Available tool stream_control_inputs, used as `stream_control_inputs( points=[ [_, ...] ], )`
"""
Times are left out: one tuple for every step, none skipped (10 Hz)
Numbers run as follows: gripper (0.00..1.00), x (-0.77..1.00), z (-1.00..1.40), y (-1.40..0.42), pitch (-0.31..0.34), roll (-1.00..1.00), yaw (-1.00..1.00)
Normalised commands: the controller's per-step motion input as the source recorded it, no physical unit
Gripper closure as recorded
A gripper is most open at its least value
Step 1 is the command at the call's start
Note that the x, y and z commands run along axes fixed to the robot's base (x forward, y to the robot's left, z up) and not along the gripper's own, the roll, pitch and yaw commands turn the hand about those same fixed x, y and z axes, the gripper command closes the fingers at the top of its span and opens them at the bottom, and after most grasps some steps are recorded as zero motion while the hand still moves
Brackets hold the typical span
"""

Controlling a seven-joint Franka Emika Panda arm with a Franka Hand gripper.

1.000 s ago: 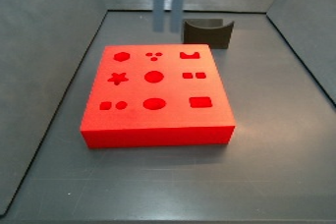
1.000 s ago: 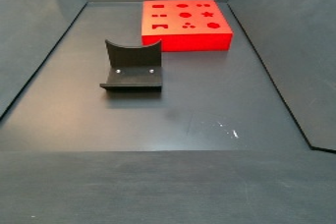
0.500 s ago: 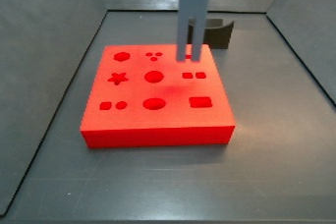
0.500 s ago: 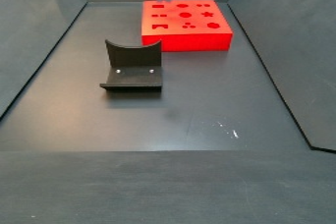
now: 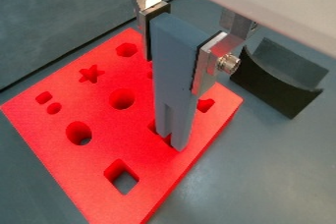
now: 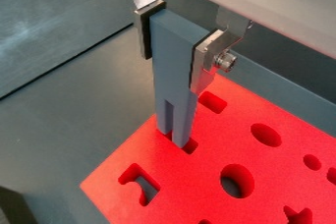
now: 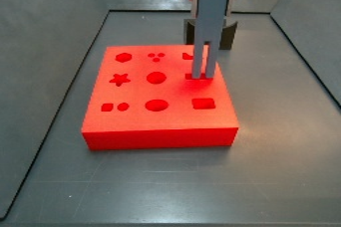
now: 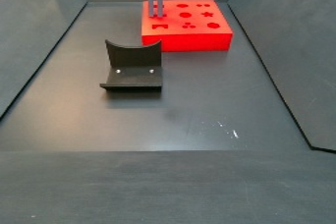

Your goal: Insert the double-square object.

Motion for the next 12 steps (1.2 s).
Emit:
stream_control_inputs(
  points=[
    [1.0,-0.26,-0.29,-0.01,-0.03,0.1,0.04],
    [1.0,-0.21,-0.22,-0.06,-0.03,0.02,0.09],
    [1.0,-0.09,-0.18,-0.11,-0.034,0.0,0.06],
    [1.0,0.0,-0.2,-0.14,-0.011,0.0,0.03],
    [1.0,0.08,-0.24,-0.19,0.0,0.0,0.03],
    [1.0,0.21,-0.35,-0.09,0.0,0.0,0.03],
    [1.0,0.13,-0.42,-0.03,0.0,0.05,0.08],
    [1.0,0.09,-0.55,0.0,0.0,0.1,0.14],
    [1.0,0.05,-0.63,-0.02,-0.007,0.15,0.15],
    [1.0,0.0,-0.39,-0.09,-0.059,0.01,0.0],
    [1.0,0.0,0.0,0.03,0.0,-0.05,0.0],
    [1.0,0.0,0.0,0.0,0.0,0.0,0.0]
  ],
)
